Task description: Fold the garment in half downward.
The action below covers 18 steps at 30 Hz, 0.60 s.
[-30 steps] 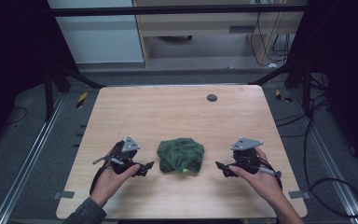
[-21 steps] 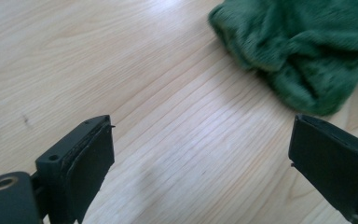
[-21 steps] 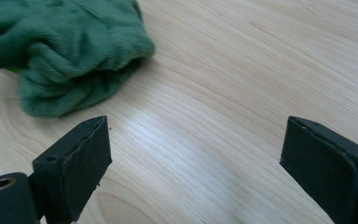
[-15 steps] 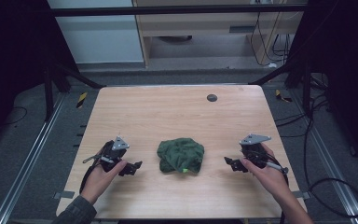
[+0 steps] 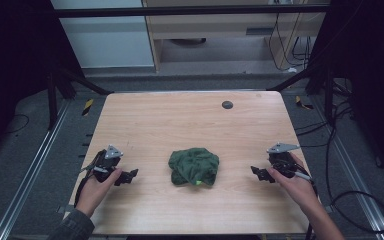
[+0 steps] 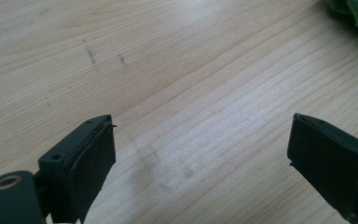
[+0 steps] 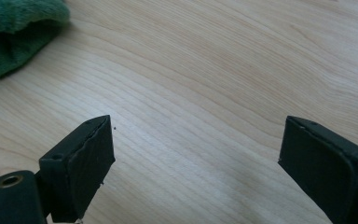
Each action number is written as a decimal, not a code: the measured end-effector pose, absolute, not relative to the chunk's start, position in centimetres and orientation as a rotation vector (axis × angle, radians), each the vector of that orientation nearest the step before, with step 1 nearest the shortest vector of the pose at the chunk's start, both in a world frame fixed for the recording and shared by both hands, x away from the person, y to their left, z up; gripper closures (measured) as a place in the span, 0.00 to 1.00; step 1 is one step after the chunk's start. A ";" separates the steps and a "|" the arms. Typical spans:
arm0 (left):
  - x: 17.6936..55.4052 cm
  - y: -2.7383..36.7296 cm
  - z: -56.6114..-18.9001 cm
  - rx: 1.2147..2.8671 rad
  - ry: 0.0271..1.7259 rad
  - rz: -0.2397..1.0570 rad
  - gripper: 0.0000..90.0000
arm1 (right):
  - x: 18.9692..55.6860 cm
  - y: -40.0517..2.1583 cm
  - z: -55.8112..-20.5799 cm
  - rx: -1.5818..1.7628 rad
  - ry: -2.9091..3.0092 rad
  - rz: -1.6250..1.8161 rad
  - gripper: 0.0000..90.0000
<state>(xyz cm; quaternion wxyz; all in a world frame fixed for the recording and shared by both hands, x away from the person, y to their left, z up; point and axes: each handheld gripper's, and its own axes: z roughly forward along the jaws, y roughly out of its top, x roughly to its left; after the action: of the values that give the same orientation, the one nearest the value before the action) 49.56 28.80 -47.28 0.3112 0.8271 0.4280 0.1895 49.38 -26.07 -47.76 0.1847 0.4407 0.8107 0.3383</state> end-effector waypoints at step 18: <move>52.9 30.0 -48.7 2.170 1.214 0.541 0.08 | 53.1 -26.5 -48.6 1.320 2.299 0.898 0.12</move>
<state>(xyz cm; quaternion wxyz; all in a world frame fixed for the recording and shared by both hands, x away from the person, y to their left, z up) 52.87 29.98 -48.66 0.2942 0.8151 0.4559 0.2031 53.12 -26.45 -48.63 0.1706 0.4646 0.8093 0.3163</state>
